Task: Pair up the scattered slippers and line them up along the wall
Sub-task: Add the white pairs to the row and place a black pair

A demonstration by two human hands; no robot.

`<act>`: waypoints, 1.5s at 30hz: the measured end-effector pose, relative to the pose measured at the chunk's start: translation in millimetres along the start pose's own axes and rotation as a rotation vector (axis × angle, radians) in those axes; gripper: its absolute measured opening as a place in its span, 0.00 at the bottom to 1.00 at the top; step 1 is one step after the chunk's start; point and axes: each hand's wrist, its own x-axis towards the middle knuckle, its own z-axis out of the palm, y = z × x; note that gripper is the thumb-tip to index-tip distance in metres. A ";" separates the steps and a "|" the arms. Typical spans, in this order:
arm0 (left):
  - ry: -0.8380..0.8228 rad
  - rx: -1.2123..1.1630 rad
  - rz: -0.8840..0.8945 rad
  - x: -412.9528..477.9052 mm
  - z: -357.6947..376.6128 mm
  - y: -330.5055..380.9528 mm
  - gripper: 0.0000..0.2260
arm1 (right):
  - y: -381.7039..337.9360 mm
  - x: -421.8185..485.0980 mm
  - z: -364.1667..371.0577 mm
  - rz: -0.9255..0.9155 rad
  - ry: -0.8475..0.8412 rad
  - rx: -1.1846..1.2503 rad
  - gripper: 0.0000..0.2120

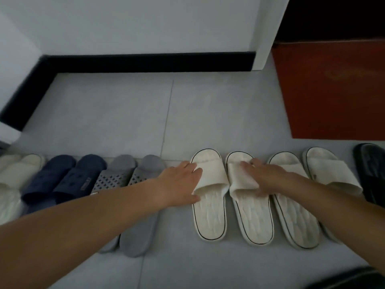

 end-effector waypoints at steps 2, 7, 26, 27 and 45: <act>-0.070 0.001 -0.045 -2.1 -0.3 0.9 0.28 | 0.7 6.7 5.4 -0.015 0.023 0.050 0.48; -0.129 -0.017 -0.103 14.0 5.3 1.6 0.30 | 5.9 17.9 20.9 -0.035 0.095 0.096 0.47; 0.290 -0.275 -0.269 6.0 103.8 -9.6 0.29 | -48.9 -15.2 78.8 0.115 0.242 0.414 0.44; 0.303 -0.265 -0.278 8.7 104.5 -9.5 0.30 | -49.3 -15.0 77.5 0.108 0.226 0.431 0.44; 0.246 -0.020 -0.318 3.8 112.8 -13.0 0.32 | -71.3 -11.5 67.9 0.111 0.125 0.470 0.44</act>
